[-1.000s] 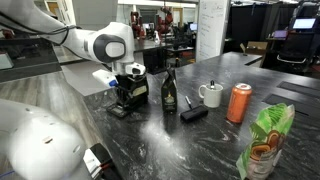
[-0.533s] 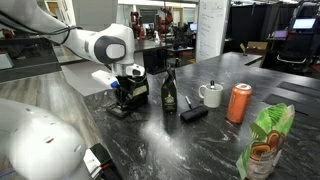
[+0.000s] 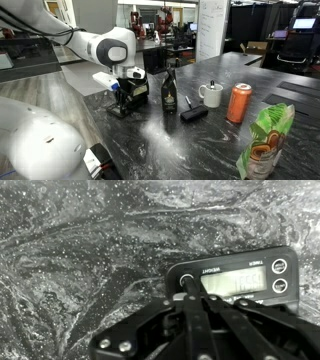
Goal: Press a button on the appliance on the table
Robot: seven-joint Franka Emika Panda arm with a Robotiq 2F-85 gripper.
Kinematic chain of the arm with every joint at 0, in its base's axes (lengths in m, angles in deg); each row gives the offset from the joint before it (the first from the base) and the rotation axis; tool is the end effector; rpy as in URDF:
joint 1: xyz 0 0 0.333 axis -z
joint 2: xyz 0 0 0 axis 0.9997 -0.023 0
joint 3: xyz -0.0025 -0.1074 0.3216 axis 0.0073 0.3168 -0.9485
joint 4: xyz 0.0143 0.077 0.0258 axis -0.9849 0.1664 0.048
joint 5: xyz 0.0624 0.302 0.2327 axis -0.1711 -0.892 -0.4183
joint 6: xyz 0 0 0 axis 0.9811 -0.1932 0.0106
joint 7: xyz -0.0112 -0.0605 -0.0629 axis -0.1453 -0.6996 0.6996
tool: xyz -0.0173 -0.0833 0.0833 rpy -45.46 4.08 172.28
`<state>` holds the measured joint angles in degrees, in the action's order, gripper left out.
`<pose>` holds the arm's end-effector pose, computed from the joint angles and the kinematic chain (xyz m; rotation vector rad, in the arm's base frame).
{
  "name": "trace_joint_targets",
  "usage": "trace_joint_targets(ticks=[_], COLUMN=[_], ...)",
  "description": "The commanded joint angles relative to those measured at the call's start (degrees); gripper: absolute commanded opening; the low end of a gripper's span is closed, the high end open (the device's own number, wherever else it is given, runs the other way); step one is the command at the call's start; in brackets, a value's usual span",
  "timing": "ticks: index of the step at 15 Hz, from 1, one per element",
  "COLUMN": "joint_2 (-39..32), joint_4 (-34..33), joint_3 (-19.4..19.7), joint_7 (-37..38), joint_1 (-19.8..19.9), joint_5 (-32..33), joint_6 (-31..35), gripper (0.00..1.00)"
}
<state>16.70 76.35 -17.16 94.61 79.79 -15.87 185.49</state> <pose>0.2840 0.0992 0.3785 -3.0672 0.0068 0.2508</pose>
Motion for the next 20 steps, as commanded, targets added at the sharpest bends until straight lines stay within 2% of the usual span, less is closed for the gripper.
trace_joint_targets(ticks=[1,7,14,20], joint_2=[-4.2,-6.66,-8.9,-16.91], joint_4=[-0.16,-1.78,-3.6,-6.89], joint_3=[1.12,1.53,-0.69,1.12], joint_7=[-2.12,-3.03,-1.48,-4.93], joint_1=[0.02,0.26,-0.2,0.16], joint_5=[-0.86,-0.39,1.21,0.37], joint_6=[1.5,1.07,1.02,1.76], gripper=[0.0,0.0,0.0,0.0])
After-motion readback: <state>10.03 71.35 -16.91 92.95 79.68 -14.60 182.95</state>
